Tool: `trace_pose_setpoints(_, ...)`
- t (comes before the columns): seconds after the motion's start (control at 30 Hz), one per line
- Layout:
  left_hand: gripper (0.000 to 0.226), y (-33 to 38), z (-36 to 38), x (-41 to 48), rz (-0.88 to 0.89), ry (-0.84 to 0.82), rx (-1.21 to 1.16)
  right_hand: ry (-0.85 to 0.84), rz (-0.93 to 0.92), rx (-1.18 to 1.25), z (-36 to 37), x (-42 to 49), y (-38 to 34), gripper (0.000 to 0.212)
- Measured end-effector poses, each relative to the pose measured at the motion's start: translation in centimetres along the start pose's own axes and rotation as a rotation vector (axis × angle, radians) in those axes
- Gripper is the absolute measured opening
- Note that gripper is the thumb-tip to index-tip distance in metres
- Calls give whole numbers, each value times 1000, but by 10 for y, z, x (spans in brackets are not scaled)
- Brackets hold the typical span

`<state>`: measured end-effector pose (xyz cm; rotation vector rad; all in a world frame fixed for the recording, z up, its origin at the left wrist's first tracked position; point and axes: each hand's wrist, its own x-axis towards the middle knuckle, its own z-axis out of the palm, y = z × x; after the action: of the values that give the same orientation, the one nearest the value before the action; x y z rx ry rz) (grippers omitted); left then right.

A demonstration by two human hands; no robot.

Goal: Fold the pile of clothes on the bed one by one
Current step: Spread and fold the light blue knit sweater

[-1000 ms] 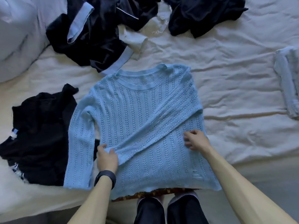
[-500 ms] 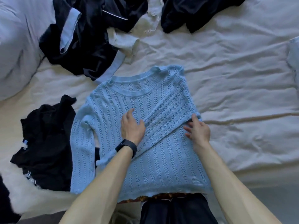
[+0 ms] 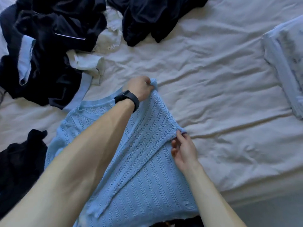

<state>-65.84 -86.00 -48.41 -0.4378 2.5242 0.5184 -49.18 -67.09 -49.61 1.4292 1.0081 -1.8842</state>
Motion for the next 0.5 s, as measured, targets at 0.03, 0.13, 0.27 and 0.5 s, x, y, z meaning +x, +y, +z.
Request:
trace_pose_setpoints(0.03, 25, 3, -1, 1, 45, 50, 160, -8, -26, -47, -2, 1, 5, 11)
trace_pose_setpoints(0.13, 30, 16, -2, -1, 140, 169, 394, 0, -37, -111, -2, -1, 9, 4)
trace_pose_setpoints(0.27, 37, 20, 4, 7, 15, 101, 148, 95, 117, 42, 10, 2, -11, 18)
trace_pose_setpoints(0.5, 32, 14, 13, 16, -14, 39, -340, 80, 89, 209, 12, 5, -7, 6)
